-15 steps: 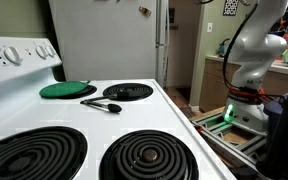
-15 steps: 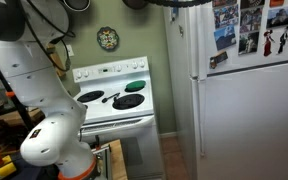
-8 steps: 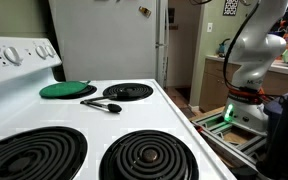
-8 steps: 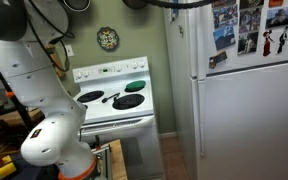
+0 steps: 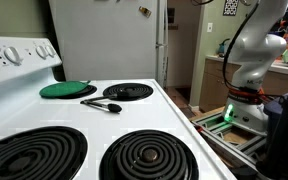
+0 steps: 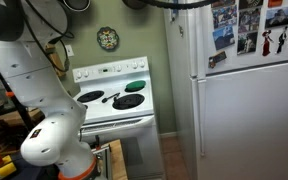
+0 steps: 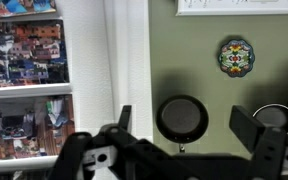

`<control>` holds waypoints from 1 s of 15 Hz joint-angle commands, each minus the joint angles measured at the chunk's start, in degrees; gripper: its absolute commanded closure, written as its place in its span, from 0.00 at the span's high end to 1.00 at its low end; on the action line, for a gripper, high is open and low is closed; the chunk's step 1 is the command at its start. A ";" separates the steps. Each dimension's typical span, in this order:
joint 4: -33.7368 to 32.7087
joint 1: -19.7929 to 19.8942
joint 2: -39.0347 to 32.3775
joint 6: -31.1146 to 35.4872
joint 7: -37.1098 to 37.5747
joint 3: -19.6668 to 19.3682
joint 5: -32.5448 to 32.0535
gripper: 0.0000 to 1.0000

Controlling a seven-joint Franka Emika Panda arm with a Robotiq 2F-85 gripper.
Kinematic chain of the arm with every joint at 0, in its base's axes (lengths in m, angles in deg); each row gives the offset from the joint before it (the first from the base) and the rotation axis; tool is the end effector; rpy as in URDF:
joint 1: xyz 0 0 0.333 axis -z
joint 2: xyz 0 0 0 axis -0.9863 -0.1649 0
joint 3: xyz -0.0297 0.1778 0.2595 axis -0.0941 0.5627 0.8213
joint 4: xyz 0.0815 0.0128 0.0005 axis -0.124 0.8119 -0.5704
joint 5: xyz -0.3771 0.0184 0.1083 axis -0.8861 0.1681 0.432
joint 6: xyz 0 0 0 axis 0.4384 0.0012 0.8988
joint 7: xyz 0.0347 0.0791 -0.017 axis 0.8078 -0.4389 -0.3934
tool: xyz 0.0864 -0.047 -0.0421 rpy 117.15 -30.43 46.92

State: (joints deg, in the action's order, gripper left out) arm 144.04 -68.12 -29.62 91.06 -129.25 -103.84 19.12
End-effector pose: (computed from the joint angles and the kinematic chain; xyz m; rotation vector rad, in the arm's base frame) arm 0.4813 -0.1180 0.7731 -1.6145 -1.2423 -1.1996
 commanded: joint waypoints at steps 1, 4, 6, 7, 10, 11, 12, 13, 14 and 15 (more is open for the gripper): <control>-0.95 1.97 -0.18 -2.04 0.39 -2.03 -2.97 1.00; -1.74 4.50 1.16 0.19 1.14 -4.14 -9.19 1.00; -2.71 6.11 1.73 0.47 1.78 -5.80 -13.34 1.00; -3.13 6.89 2.33 0.87 1.66 -6.61 -15.43 1.00; -4.55 8.53 3.42 2.19 2.82 -8.43 -22.06 1.00; -5.11 8.91 3.65 2.13 3.66 -8.94 -24.54 1.00; -6.54 9.22 3.29 0.67 4.21 -9.62 -27.36 1.00; -7.36 9.36 3.16 -0.58 4.71 -10.33 -29.37 1.00; -7.91 9.35 3.04 -1.27 4.96 -11.07 -30.36 1.00; -8.41 9.35 2.96 -1.76 5.22 -11.69 -31.44 1.00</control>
State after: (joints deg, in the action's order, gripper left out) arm 137.97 -58.90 -26.10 91.92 -125.73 -113.95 -8.10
